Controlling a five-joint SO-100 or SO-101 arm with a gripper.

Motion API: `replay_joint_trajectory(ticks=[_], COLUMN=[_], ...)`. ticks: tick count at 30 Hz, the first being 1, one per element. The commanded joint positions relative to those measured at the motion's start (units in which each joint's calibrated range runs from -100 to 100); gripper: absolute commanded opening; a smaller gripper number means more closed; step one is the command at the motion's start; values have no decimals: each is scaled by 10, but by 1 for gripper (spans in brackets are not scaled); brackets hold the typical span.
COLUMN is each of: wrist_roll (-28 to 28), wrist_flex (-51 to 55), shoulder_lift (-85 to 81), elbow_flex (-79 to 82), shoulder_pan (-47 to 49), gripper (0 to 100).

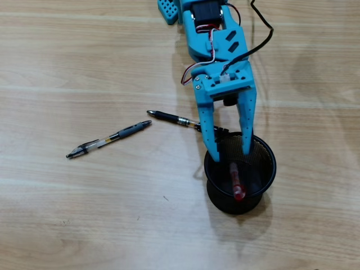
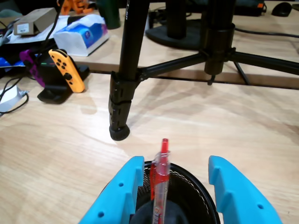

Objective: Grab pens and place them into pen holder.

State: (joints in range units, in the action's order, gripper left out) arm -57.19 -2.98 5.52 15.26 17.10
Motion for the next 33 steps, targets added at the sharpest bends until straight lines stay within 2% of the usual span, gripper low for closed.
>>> replay_joint_trajectory(ticks=[1,13,14,17,27,30,33], wrist_roll=[0,3,3,3,5,-14,-26], wrist_flex=[-13,28,68,147,525,617,644], shoulder_lift=[-12,-106,-135,-180,-344,-378,-384], elbow_flex=[-3,31,45,59,85,84,84], shoulder_pan=[-2,-1,-1,0,37,46,60], gripper=[17,15,10,1,2,2,2])
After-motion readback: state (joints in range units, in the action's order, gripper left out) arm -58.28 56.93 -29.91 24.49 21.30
